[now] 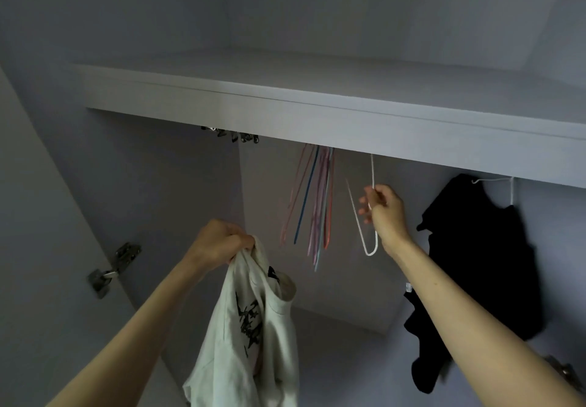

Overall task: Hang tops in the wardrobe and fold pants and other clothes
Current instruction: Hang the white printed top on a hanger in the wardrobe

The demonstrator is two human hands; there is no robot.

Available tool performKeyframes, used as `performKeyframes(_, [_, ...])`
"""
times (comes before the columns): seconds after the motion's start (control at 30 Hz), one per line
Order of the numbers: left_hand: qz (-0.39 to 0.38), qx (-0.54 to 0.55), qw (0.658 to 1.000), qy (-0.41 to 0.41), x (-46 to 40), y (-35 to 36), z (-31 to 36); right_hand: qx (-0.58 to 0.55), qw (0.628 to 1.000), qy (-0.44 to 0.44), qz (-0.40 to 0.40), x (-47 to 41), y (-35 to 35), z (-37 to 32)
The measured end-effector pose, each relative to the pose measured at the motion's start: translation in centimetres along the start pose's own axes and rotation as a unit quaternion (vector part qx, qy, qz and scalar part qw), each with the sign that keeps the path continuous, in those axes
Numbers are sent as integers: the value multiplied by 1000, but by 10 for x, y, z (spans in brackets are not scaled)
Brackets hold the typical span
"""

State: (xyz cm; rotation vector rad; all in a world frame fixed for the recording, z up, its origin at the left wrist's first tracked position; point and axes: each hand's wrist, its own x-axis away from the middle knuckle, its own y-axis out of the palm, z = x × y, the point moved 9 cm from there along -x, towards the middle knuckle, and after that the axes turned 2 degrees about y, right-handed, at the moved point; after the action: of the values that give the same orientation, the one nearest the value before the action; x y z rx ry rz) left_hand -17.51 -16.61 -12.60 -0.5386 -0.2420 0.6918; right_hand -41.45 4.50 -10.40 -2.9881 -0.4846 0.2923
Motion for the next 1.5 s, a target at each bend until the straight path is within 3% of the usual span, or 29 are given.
performKeyframes(0.1, [-8,-1,1000,-2,0,4,-3,19,998,55,24,8,-10,32])
performKeyframes(0.33, [-29,1,1000,-3,-1,14,-8,75,991,-19,110,9,-43,17])
performKeyframes(0.5, [-42,5,999,-2,-4,22,-4,0,996,-8,87,27,-43,17])
performKeyframes(0.63, [-57,10,998,-4,-4,30,-4,32,999,37,13,47,-32,35])
performKeyframes(0.77, [-69,12,998,-7,-3,37,-10,31,999,-2,16,83,-35,40])
performKeyframes(0.9, [-81,12,996,-23,-3,43,-20,-42,998,-33,11,106,-41,43])
performKeyframes(1.0, [-86,2,996,-18,-4,46,-18,-93,994,45,-43,96,-32,55])
performKeyframes(1.1, [-94,-6,995,-14,-3,52,-16,-9,981,156,-113,95,-11,87])
performKeyframes(1.23, [-96,-9,995,-21,-1,51,-23,-90,956,276,-31,109,-21,138])
performKeyframes(1.33, [-76,-18,997,-24,-2,45,-30,-138,927,347,-28,116,-27,160])
performKeyframes(1.5, [-19,-87,996,-4,3,43,-41,-207,897,390,33,125,-45,181])
